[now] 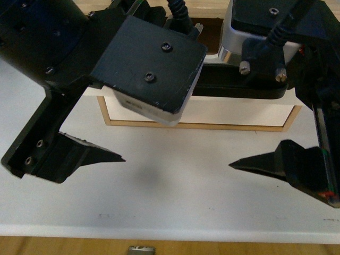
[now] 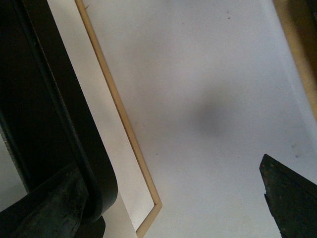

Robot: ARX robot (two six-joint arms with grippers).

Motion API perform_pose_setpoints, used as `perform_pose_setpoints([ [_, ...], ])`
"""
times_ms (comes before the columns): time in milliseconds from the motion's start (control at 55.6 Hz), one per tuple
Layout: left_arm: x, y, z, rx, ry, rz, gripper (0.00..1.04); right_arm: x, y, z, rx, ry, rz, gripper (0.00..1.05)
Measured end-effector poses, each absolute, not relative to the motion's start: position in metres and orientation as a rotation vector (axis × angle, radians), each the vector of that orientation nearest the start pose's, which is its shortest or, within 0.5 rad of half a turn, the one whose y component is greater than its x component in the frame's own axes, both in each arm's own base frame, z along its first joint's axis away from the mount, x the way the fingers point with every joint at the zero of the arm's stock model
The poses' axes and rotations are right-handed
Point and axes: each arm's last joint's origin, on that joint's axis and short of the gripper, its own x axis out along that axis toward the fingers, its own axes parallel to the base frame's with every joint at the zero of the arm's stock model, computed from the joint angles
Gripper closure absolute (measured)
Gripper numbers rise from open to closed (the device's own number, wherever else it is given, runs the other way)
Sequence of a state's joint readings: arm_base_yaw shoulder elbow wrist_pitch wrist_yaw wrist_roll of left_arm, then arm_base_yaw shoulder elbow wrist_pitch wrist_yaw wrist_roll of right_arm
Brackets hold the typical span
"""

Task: Pull drawer

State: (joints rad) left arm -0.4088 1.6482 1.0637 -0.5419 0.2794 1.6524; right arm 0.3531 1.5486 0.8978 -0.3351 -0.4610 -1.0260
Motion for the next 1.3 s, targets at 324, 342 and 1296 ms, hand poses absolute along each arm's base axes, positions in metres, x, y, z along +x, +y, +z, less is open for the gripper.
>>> perform_pose_setpoints([
  [324,0.260,-0.122,0.195,1.494,0.292,-1.416,0.06,0.244,0.116,0.184,-0.816,0.498,1.192,0.09],
  [342,0.260,-0.122,0.195,1.491,0.279,-1.412,0.06,0.244,0.116,0.184,-0.813,0.495,1.189,0.09],
  [1296,0.229,-0.047,0.273,0.963,-0.158,-0.618,0.06,0.201,0.064,0.258,-0.643,0.012,0.615,0.09],
])
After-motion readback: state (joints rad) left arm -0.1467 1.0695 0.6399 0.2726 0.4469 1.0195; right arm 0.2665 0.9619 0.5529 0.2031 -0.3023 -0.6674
